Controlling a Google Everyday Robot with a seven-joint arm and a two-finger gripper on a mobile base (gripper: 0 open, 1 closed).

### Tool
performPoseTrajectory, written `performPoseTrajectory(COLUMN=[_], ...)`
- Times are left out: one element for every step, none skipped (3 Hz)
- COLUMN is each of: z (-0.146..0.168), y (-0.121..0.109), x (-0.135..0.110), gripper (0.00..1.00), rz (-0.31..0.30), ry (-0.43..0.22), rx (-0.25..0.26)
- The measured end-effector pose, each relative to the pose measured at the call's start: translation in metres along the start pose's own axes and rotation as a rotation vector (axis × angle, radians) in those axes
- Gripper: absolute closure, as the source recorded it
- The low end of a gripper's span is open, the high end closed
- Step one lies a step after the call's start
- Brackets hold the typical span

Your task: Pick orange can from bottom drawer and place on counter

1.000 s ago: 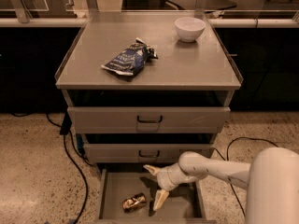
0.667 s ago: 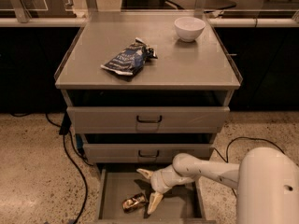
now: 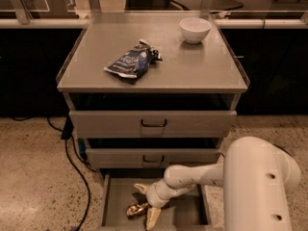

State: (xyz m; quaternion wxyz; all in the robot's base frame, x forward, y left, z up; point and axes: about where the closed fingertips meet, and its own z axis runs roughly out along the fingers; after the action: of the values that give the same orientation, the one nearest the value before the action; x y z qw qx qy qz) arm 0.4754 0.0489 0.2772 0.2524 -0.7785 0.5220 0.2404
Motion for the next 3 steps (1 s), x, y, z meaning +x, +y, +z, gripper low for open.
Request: performPoseTrajectory(z=[0.014,0.021,0.03], y=[0.008,0.004,0.001], x=[-0.003,-0.004,-0.003], gripper=[0.0,0.0,0.0], rz=[0.002,0.021,0.015], ry=[0.135,0.224,0.222], rx=[-0.023,0.01,0.002])
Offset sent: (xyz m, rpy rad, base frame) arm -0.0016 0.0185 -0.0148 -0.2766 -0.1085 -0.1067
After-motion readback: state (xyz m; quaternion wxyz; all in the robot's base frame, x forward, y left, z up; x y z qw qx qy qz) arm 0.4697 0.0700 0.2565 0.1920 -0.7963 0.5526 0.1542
